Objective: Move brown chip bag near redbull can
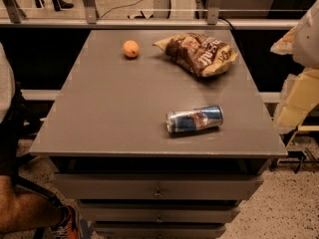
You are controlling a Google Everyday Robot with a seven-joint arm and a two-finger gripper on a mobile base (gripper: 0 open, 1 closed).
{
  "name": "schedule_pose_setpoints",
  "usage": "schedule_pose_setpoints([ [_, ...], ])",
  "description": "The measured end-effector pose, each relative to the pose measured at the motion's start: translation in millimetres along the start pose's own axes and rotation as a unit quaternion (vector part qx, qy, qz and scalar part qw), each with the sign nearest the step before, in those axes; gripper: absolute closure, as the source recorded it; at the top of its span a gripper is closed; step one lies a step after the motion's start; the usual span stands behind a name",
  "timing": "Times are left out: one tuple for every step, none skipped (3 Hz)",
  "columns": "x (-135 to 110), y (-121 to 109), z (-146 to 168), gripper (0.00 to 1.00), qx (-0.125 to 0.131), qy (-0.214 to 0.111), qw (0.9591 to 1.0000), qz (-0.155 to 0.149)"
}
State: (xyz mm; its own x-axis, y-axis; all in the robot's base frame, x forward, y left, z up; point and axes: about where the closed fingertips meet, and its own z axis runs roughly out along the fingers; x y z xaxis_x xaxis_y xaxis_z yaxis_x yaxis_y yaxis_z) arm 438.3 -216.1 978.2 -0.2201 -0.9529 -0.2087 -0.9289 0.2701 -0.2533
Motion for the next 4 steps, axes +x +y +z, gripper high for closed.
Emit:
schedule_pose_setpoints([
  [0,0,0,0.0,0.0,0.0,1.0,0.0],
  [1,-22,17,0.0,0.011,-0.008,0.9999,-0.007],
  [3,-78,61,0.0,0.039,-0.046,0.9982,0.002],
  [3,-78,61,0.0,0.039,-0.046,0.9982,0.002],
])
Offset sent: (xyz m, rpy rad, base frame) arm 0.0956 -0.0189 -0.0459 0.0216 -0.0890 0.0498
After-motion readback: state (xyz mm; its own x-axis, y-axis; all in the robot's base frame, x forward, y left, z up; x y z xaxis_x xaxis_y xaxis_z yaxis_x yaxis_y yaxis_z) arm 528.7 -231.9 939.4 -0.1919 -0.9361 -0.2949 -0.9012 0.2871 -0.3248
